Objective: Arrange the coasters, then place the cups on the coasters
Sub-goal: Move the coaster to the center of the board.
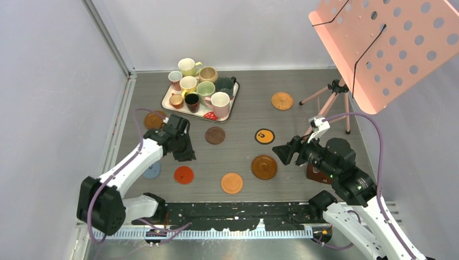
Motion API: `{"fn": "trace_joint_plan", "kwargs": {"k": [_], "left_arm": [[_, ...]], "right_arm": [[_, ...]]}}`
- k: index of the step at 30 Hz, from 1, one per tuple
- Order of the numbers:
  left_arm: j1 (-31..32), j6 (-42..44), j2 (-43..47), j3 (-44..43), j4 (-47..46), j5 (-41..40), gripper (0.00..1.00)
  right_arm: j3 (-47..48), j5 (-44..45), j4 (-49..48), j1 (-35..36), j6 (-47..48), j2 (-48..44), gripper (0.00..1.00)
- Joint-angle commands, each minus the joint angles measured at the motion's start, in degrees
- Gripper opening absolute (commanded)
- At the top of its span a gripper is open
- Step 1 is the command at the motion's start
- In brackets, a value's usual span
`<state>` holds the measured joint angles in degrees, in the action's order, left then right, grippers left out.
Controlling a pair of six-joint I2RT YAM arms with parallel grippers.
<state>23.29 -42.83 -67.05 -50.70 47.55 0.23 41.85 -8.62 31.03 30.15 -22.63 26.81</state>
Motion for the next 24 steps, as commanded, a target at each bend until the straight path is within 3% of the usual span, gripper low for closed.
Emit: {"fn": "trace_joint_plan", "kwargs": {"k": [1,8,18,24], "left_arm": [[0.88,-0.73,-5.67,6.36,-10.31,6.84,0.22],[0.80,-0.70,-11.11,9.43,-10.80,5.17,0.17],[0.79,-1.51,-7.45,15.33,-11.74,2.84,0.17],[0.79,-1.01,-5.79,14.09,-9.11,3.15,0.16]], "right_arm": [[0.17,1.12,-0.90,0.17,0.40,0.85,0.78],[-0.05,1.72,-0.68,0.17,0.07,0.77,0.78],[0.27,1.12,-1.85,0.17,0.67,2.60,0.78],[0.82,0.64,-3.14,0.18,0.77,4.17,0.78]]}}
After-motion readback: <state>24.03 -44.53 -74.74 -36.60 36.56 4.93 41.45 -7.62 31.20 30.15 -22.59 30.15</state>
